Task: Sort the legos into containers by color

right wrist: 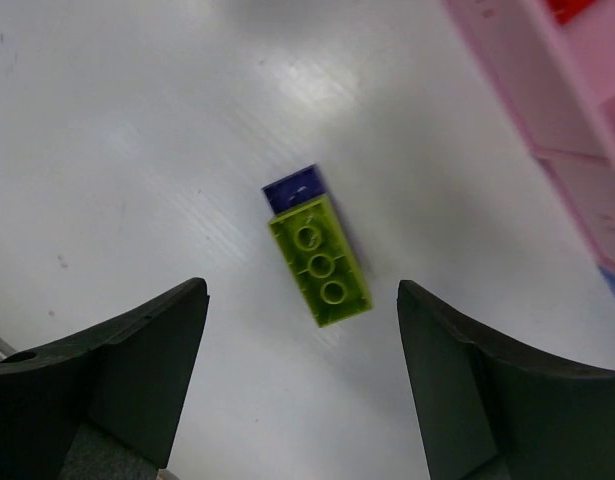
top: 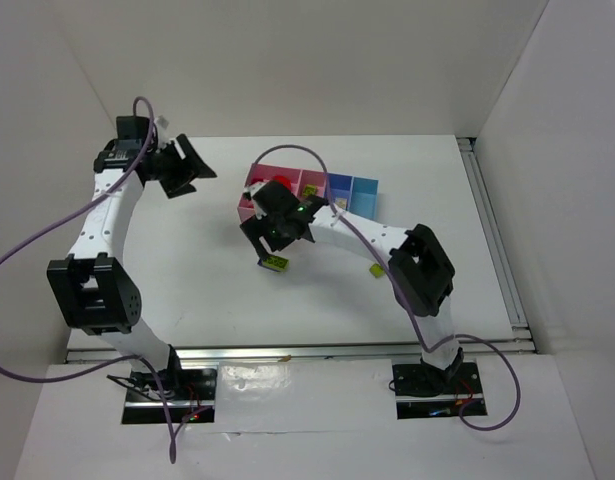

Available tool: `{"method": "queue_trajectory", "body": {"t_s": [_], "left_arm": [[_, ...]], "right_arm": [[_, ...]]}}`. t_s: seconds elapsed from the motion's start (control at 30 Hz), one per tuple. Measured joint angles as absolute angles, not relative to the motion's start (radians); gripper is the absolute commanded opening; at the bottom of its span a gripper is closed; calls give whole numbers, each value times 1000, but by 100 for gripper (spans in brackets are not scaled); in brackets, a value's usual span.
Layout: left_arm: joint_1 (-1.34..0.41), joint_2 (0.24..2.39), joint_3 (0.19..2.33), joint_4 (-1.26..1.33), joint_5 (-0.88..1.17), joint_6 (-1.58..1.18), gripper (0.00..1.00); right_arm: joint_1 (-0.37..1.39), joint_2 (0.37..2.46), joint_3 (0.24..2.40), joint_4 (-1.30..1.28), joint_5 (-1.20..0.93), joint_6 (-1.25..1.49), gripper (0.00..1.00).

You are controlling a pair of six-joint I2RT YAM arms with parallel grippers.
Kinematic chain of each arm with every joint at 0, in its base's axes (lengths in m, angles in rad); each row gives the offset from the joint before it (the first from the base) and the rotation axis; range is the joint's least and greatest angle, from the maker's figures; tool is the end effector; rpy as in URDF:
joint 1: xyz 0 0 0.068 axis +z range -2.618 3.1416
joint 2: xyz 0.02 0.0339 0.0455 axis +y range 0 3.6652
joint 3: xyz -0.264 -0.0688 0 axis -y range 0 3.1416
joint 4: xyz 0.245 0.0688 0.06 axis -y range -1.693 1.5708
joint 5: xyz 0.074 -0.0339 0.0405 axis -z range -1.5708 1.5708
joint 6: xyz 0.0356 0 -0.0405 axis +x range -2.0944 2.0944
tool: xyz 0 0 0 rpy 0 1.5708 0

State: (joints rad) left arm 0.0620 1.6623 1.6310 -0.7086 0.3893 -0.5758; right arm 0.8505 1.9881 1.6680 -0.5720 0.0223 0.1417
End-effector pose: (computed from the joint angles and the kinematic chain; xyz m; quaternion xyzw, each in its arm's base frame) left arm 0.3700 0.0094 0.3566 -0.2073 0.8769 -0.2718 0.3380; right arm 0.2956 0.3356 0.2494 -0.3237 0.8856 0.1492 0.2977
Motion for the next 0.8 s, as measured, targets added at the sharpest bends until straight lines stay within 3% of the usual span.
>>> {"method": "queue_trajectory", "body": {"t_s": [0.27,0.37,0.63,0.7,0.8], "left_arm": [[139,1625,1466,-757,383,-572,76],[140,1625,1450,-760,390,-566,75],[141,1618,1448,-762,399,-550,75],[141,1618,1447,-762,400,-550,75],[141,1618,1445,-761,406,-550,74]], "right_arm": [[892,2020,1642,-572,-1,64,79],[889,2042,1642,-567,12,41,70],[888,2122,1624,-558,16,5,68],[888,2130,1618,-556,17,2,62],[888,2135,1615,-553,15,2,44]]}}
